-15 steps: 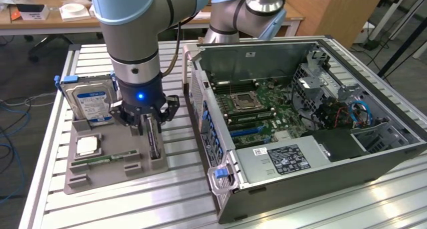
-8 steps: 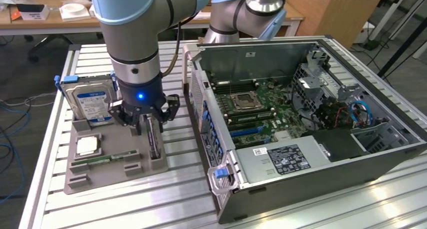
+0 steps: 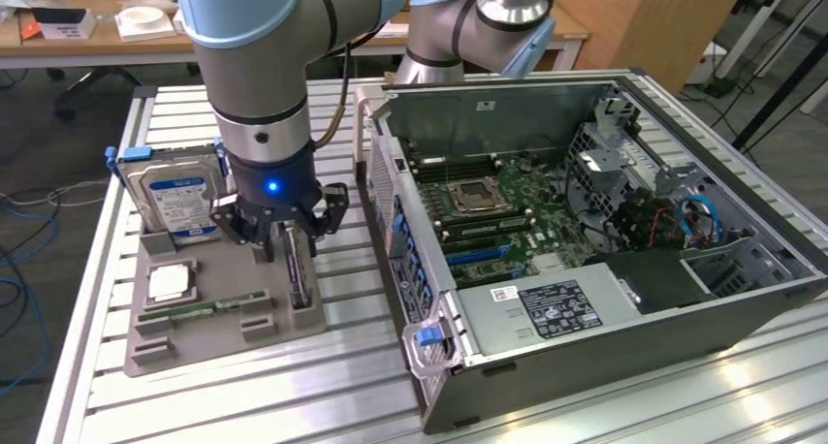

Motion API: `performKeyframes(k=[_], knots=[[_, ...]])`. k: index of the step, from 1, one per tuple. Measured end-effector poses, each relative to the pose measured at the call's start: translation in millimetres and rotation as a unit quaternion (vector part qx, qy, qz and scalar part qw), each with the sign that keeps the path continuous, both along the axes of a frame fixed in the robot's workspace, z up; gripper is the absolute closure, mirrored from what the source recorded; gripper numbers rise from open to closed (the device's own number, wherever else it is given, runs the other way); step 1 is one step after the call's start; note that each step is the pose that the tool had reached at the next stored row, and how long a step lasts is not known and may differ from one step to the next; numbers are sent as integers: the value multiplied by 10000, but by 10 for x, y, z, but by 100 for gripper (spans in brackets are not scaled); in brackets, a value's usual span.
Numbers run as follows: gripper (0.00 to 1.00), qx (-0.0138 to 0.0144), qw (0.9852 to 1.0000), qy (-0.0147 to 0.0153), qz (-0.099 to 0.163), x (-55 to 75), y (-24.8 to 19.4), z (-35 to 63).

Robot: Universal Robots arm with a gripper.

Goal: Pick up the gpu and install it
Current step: 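Pick up the gpu and move the gpu toward the slot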

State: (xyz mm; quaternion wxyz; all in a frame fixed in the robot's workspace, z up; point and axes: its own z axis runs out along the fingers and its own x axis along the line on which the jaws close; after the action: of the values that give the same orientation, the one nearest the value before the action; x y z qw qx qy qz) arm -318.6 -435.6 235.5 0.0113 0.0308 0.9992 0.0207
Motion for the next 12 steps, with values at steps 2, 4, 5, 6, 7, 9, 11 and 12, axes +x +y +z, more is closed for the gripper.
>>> performKeyframes(k=[2, 4, 5, 6, 7, 9, 11, 12], knots=[[47, 0, 10000, 0, 0, 0, 0, 0], [54, 0, 10000, 0, 0, 0, 0, 0], [54, 0, 10000, 0, 0, 0, 0, 0], [54, 0, 10000, 0, 0, 0, 0, 0], [54, 0, 10000, 0, 0, 0, 0, 0], [55, 0, 10000, 0, 0, 0, 0, 0], [62, 0, 10000, 0, 0, 1, 0, 0], [62, 1, 10000, -2, -1, 4, 1, -2]])
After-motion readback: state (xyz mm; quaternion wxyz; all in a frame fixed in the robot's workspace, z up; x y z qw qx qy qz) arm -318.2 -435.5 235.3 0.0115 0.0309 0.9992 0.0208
